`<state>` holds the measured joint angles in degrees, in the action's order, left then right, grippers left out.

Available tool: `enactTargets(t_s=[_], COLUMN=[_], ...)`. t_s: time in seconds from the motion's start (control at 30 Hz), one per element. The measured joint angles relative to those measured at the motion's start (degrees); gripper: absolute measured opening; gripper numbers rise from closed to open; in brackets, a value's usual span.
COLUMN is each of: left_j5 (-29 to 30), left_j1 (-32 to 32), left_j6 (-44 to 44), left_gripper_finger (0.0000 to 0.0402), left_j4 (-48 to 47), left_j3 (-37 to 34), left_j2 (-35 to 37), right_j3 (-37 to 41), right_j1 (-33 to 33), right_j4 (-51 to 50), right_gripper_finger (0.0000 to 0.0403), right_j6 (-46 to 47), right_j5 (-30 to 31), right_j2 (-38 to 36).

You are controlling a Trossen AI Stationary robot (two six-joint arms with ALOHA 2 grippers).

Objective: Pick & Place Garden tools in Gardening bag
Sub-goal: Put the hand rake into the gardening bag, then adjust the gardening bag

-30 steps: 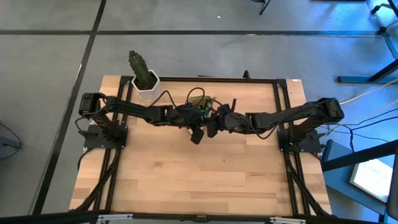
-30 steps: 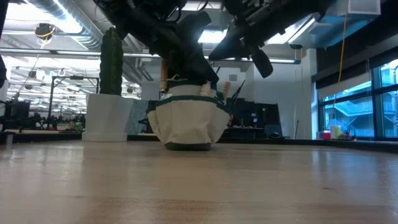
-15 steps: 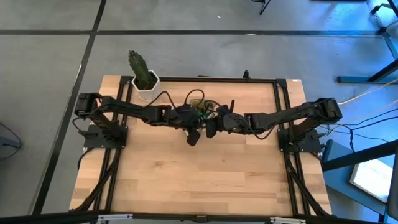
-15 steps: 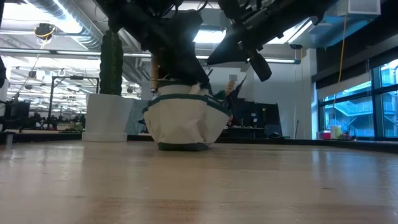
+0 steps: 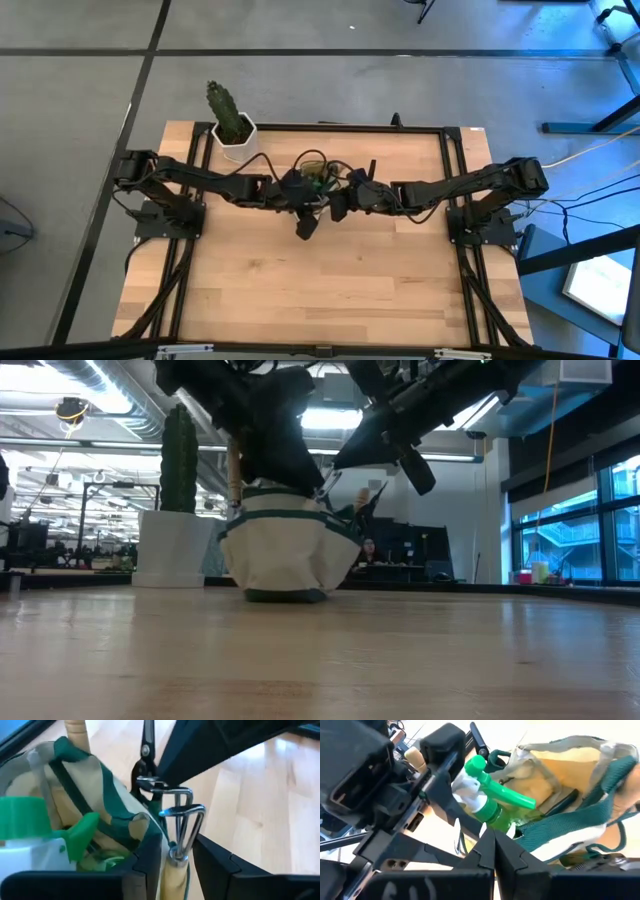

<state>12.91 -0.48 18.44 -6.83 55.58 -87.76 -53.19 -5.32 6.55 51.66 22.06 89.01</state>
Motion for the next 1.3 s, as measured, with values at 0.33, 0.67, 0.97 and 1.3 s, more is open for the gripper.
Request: enactTargets(t_s=[0.33, 0.67, 0.97, 1.3], left_j5=[3.2, 5.3, 7.3, 29.1], left_j1=[-1.8, -2.6, -5.8, -9.8], left_j6=[0.4, -0.1, -1.1, 6.0], left_gripper_finger=[0.0118, 0.0118, 0.0118, 0.0094], left_j4=[-1.1, 1.9, 7.1, -6.6], left_j3=[0.0, 0.1, 0.1, 0.1], left_j2=[3.3, 7.5, 12.4, 24.2], right_j3=[0.0, 0.0, 0.0, 0.1], right_j1=[0.0, 0.0, -0.3, -2.4], right_j4=[0.2, 0.7, 3.1, -6.7], right_gripper_finger=[0.0000, 0.0000, 0.0000, 0.0000], right_j6=[0.0, 0.0, -0.4, 6.0], right_j5=[-0.4, -1.0, -1.1, 6.4], right_j2=[0.0, 0.2, 0.1, -4.3])
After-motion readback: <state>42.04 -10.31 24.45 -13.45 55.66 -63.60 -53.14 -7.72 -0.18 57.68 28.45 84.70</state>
